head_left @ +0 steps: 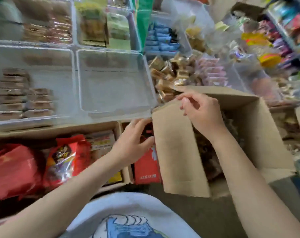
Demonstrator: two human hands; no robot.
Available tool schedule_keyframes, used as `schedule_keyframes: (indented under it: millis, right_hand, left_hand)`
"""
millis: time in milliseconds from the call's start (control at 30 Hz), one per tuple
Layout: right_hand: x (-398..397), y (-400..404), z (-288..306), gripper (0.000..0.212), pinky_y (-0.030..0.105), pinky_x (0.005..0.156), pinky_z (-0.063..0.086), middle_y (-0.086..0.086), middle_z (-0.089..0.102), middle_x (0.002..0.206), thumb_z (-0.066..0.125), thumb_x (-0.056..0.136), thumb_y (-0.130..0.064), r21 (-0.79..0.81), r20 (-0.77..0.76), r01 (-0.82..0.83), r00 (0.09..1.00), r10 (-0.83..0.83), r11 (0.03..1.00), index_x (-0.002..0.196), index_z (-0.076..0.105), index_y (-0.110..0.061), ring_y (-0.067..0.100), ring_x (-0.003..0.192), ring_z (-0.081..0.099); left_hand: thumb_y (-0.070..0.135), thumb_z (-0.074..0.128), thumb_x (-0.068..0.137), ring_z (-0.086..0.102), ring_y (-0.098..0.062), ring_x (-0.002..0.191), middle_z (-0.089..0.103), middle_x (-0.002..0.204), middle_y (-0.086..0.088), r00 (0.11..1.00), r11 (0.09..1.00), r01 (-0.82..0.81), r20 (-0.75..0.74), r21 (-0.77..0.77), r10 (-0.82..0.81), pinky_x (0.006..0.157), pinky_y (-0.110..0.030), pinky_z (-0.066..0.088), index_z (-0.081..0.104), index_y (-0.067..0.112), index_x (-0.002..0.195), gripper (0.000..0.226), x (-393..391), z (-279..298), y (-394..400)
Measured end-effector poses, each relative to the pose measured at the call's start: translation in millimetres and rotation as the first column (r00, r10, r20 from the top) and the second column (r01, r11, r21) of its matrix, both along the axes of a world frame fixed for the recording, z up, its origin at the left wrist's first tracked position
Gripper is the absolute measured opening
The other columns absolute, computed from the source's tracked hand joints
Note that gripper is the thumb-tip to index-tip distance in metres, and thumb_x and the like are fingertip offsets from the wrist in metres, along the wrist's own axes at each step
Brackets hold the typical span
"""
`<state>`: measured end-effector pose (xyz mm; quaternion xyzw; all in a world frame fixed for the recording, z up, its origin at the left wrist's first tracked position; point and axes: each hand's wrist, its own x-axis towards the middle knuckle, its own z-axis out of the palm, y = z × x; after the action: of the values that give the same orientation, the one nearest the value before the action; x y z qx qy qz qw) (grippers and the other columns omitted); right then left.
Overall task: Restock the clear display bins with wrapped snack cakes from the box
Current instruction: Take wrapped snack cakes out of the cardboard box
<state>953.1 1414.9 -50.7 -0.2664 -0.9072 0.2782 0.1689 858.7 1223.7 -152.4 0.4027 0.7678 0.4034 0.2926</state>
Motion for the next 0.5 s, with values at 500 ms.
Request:
schedule_keyframes:
  millis: [500]
  right_hand:
    - [163.2,104.0,-90.9,0.055,0.036,0.093,0.051,0.011,0.048,0.143,0.073,0.088,-0.028,-0.145,0.945,-0.278,0.247,0.216,0.950,0.139,0.053,-0.019,0.029,0.121,0.054]
  left_hand:
    - [0.049,0.037,0.098,-0.022,-0.014,0.152,0.009,0.168,0.010,0.923,0.994,0.023,-0.379,-0.106,-0.062,0.121,-0.044,-0.007,0.028,0.029,0.158,0.064,139.8,7.7,92.7]
